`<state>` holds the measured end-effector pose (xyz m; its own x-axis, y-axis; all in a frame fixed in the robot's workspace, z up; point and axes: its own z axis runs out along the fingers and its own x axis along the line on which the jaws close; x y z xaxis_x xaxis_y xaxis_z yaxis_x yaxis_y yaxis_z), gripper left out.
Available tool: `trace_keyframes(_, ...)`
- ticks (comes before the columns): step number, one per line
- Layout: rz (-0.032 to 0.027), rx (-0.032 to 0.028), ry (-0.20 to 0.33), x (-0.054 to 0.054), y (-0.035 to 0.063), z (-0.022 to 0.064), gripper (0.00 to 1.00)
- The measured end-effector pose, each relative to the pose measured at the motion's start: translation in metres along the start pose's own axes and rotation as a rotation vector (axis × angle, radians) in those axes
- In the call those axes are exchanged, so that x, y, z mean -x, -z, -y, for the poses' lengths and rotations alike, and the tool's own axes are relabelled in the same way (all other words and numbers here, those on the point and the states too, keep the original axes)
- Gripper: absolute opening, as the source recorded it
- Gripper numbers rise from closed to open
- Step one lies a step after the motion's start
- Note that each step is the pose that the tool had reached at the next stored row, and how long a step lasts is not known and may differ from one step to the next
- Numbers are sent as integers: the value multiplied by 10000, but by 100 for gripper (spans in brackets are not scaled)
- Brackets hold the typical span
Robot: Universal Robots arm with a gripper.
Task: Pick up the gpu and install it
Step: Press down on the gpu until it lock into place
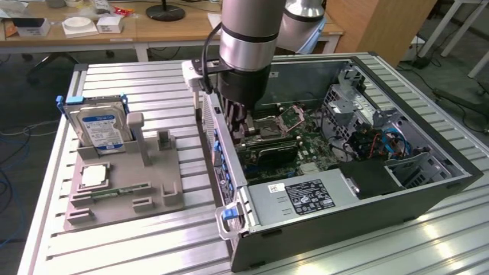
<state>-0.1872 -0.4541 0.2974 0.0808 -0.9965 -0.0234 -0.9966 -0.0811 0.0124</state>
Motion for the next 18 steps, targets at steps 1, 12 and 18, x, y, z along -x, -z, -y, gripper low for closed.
trace_keyframes(1, 1, -6, 0, 0, -1, 0, 10)
trace_keyframes(12, 21, -16, -2, -1, 112, 57, 10)
trace_keyframes(18, 73, -37, 4, -12, 96, 189, 10)
